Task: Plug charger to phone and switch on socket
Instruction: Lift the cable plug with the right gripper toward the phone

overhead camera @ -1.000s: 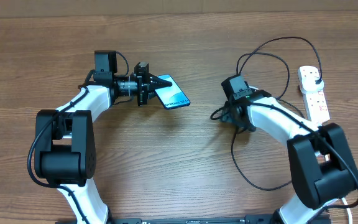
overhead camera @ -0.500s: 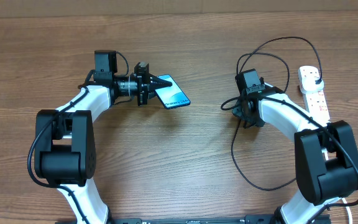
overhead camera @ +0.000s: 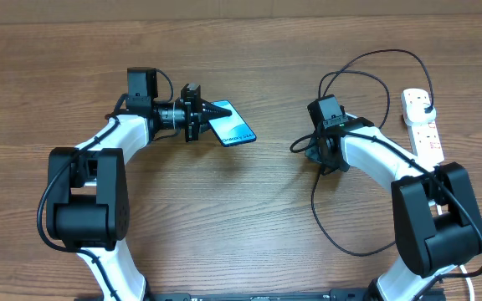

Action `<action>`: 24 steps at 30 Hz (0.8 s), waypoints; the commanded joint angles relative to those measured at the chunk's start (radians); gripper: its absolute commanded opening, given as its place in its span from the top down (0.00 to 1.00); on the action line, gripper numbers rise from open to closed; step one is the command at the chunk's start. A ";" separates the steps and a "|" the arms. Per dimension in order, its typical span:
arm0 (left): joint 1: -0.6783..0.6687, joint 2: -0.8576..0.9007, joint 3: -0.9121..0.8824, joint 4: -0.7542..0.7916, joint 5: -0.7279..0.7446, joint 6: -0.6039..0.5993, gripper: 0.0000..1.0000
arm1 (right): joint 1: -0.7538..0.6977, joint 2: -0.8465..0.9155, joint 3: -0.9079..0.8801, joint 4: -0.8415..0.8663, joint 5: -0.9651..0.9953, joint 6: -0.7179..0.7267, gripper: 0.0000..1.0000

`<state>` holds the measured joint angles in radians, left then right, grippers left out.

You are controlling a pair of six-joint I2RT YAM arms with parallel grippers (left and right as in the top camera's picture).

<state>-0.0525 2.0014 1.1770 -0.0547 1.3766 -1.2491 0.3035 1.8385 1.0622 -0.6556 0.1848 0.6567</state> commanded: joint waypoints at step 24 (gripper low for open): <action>0.006 -0.002 0.013 0.384 0.184 0.031 0.96 | 0.055 -0.572 0.213 -0.534 -0.565 -0.474 0.96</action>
<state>-0.0513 2.0014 1.1759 0.3058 1.5093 -1.1961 0.3279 1.3251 1.2747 -1.1816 -0.2745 0.2790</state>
